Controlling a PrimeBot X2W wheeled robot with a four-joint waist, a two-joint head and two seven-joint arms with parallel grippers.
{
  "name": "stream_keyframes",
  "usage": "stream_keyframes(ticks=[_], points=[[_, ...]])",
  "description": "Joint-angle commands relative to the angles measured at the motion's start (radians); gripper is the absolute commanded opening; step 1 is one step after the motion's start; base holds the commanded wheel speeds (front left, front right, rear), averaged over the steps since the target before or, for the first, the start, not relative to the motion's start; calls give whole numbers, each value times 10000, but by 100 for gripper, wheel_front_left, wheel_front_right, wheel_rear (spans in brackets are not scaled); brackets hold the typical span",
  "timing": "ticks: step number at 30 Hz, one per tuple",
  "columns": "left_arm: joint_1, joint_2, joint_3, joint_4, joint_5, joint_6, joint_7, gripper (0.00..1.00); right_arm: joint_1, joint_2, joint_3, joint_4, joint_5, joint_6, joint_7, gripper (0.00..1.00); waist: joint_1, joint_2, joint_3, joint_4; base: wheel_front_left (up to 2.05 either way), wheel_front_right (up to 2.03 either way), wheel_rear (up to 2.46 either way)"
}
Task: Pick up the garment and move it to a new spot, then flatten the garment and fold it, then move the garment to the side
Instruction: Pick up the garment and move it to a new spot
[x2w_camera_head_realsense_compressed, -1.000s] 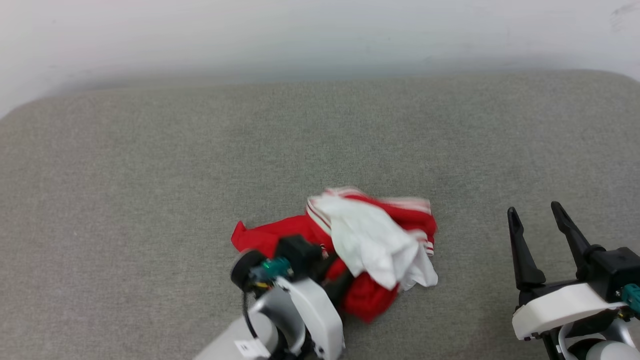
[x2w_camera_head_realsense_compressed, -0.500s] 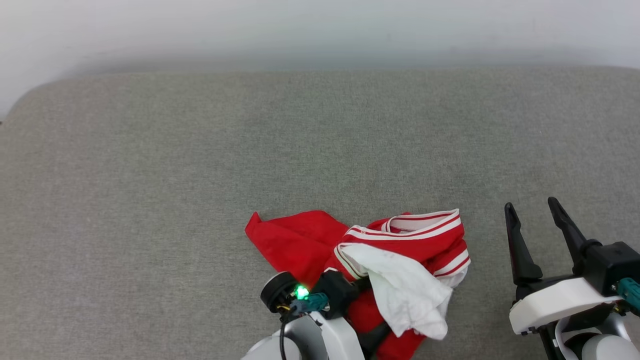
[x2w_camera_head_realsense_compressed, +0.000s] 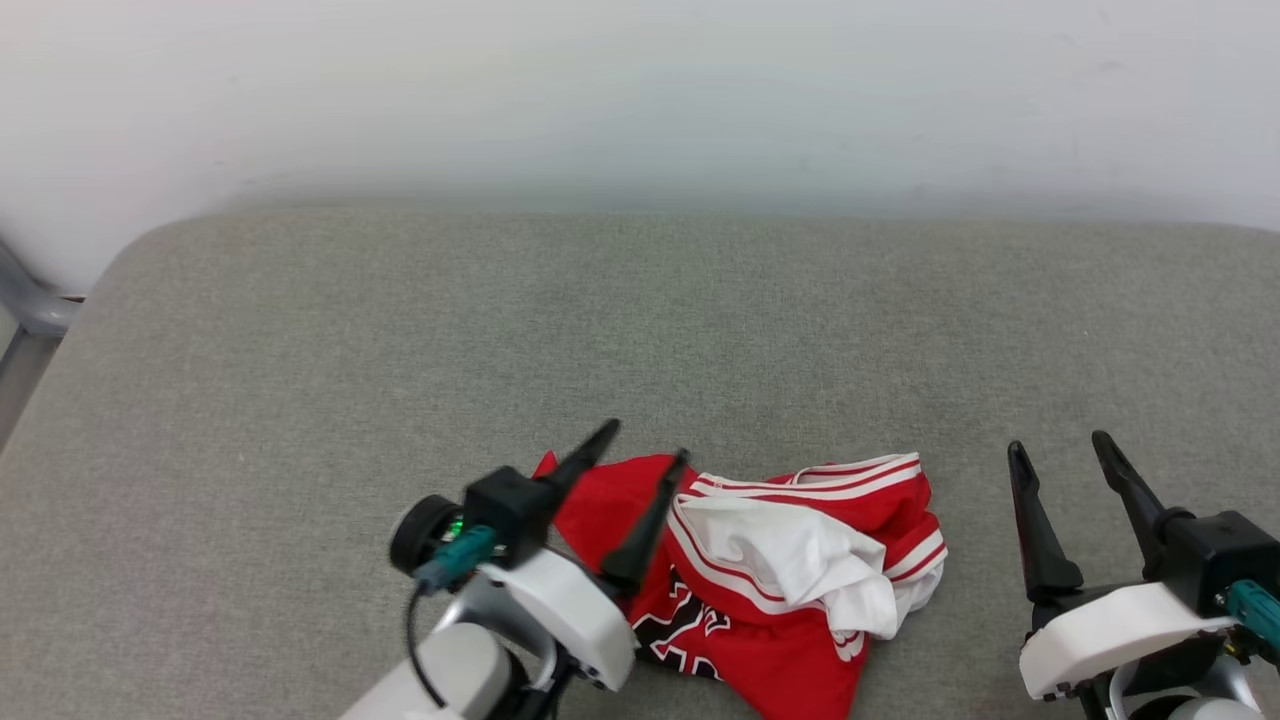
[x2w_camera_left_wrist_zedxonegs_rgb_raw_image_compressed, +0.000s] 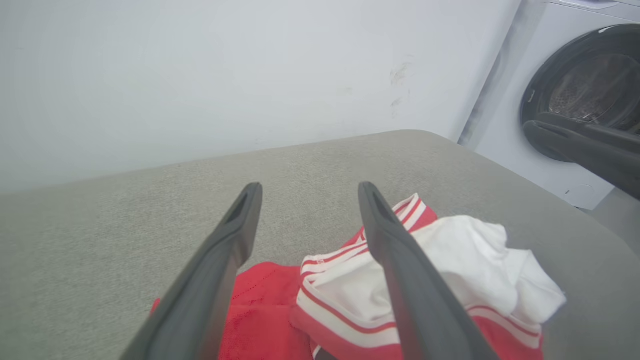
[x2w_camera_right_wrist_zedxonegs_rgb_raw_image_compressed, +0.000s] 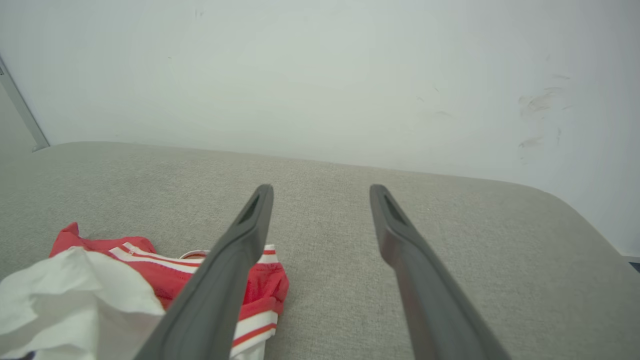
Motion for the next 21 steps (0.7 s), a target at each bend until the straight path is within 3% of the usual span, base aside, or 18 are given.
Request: stream_keyframes(ticks=[1,10,15,21], points=[[198,89,182,-56,-58,140,-83,100,143,10,9,-28,-12,-7,21,100,0,-1,-87,48,0,0,0],[1376,637,2442,-553,-211,1445,-332,100,528,8,79,-131,15,-7,164,100,0,-1,-526,95,0,0,0],[2179,921,3484,-836,103,1601,-328,100,670,8,62,-196,55,-7,242,100,0,-1,-697,30,0,0,0],[2838,1064,3891,-980,423,1480,-323,100,821,8,122,-245,79,-7,296,100,0,-1,-894,-92,0,0,0]])
